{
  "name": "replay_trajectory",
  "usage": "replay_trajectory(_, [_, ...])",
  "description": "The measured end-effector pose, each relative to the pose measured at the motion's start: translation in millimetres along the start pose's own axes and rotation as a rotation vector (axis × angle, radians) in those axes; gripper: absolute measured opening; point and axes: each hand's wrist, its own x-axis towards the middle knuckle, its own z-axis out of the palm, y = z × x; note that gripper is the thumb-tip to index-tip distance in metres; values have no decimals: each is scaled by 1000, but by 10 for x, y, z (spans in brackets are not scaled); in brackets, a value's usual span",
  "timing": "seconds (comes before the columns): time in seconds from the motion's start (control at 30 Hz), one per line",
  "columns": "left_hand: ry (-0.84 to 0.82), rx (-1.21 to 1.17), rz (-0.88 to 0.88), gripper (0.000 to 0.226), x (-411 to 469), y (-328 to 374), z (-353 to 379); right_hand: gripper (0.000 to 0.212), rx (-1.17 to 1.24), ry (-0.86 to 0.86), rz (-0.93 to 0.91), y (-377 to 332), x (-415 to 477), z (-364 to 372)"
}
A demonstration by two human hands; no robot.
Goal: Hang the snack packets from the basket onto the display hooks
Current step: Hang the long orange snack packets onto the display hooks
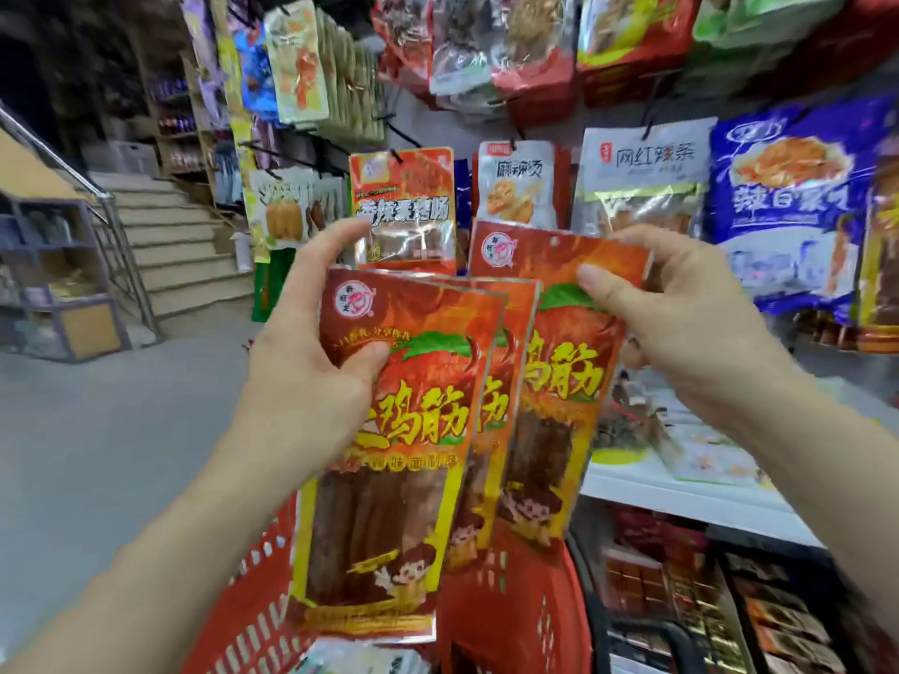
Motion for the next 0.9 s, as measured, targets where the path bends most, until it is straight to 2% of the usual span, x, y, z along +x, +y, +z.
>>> replay_trajectory(0.07, [-32,42,43,85,72,194,150,16,-144,20,-130,-91,61,-389])
replay_trajectory(0.13, [-30,36,72,78,126,389,374,19,-268,54,-215,-132,97,-824])
replay_trajectory(0.27, [-60,-21,61,67,194,748,1025,17,-310,36,-256,-105,77,-1704])
replay_trajectory(0.37, [-57,-64,70,62,228,966,1580,27,-233,-20,-207,-58,16,-2271])
replay_trajectory(0.47, [-43,-104,25,58,259,1080,2121,13,-61,-135,-96,3,-33,-2825])
replay_trajectory(0.57, [-67,-82,-12,52,259,1174,2636,12,-13,-176,-33,157,-52,-3340])
replay_trajectory(0.67, [-135,-60,-13,44,237,1310,3148,6,-20,-154,-3,317,-99,-3695])
replay_trajectory(0.9, [-230,-64,-16,40,324,1556,4000,9,-30,14,86,594,-67,-4283])
